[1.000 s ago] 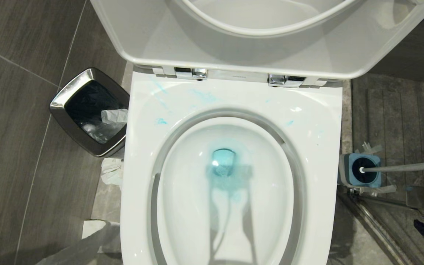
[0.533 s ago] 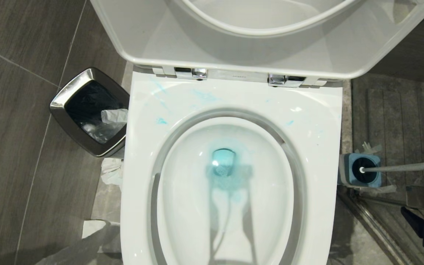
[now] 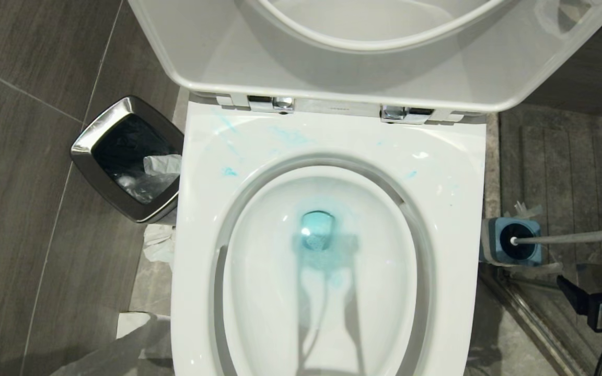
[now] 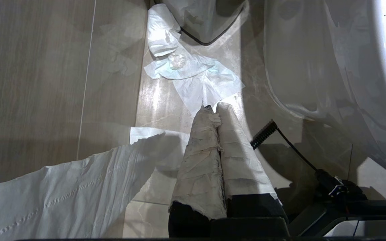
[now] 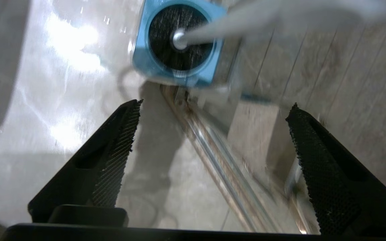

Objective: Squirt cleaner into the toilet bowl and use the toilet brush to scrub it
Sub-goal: Scrub the toilet bowl

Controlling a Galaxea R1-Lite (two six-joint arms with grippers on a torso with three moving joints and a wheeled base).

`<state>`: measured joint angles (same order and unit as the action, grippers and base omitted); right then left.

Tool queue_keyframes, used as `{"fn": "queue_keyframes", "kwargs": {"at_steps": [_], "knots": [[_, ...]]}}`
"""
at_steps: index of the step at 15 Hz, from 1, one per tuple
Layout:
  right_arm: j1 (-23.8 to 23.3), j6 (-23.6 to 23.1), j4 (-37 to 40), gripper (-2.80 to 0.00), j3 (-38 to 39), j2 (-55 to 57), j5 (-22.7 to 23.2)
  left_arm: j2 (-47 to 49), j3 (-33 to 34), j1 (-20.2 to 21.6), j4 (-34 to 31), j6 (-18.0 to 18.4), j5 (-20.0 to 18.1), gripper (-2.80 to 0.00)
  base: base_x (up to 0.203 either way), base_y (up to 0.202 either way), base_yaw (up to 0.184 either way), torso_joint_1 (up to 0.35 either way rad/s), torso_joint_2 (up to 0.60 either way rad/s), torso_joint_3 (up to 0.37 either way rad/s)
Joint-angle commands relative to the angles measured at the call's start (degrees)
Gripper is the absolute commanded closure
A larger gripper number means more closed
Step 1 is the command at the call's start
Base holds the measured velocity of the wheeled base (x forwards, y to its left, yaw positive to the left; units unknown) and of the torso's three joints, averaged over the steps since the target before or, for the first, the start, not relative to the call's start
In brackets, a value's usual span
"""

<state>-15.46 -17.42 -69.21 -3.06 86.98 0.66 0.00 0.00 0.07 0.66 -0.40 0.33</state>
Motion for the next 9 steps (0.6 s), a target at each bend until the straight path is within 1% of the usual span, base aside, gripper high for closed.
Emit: {"fn": "queue_keyframes", "kwargs": {"at_steps": [1,4,6,8,9], "knots": [[-0.01,0.22,-0.86,-2.80,-3.17,4.51,0.05,0.00,0.44,0.01,0.04,-0.04,-0.07,0.00,0.000,0.000,0.000,0.000,0.00,0.000],[-0.01,0.57,-2.42,-2.80,-8.81,9.30,0.10,0.00,0.44,0.01,0.04,-0.04,-0.07,0.00,0.000,0.000,0.000,0.000,0.00,0.000],[0.17,1.43,-2.67,-2.80,-8.96,9.72,0.61,0.00,0.44,0.01,0.04,-0.04,-0.07,0.00,0.000,0.000,0.000,0.000,0.00,0.000],[1.21,6.38,-3.76,-2.80,-9.48,10.40,1.05,0.00,0.44,0.01,0.04,-0.04,0.02,0.00,0.000,0.000,0.000,0.000,0.00,0.000],[1.94,8.82,-5.87,-2.80,-9.71,10.99,1.09,0.00,0.44,0.01,0.04,-0.04,0.02,0.00,0.000,0.000,0.000,0.000,0.00,0.000]]}}
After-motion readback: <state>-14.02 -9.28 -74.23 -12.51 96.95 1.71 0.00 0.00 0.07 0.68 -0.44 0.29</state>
